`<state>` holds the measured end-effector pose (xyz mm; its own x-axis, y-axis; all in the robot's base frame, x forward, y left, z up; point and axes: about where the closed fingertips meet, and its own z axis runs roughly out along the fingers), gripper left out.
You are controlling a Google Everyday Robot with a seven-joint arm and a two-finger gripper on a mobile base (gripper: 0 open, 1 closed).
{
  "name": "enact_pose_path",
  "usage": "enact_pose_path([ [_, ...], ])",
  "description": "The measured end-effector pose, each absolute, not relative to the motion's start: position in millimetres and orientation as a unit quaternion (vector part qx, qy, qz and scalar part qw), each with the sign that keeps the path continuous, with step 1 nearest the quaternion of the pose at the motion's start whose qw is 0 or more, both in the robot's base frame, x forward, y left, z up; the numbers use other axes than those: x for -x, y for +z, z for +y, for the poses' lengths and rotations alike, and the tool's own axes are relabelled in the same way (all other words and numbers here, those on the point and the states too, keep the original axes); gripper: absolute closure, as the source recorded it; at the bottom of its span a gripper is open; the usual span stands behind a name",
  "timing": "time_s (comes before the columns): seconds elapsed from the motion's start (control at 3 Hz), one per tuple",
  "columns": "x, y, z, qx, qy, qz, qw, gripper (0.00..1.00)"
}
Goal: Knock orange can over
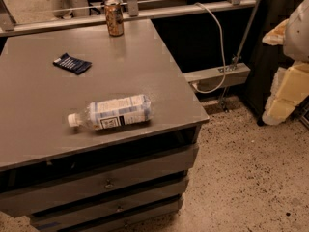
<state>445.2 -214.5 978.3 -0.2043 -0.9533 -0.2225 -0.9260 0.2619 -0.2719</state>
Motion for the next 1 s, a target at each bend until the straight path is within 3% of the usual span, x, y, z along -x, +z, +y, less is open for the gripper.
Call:
enact_pose_path([
  [0.33,-488,970,-207,0.61,-0.039,0.762,0.212,0.0],
  [1.0,-656,935,-144,0.591,0.019,0.733,0.338,0.0],
])
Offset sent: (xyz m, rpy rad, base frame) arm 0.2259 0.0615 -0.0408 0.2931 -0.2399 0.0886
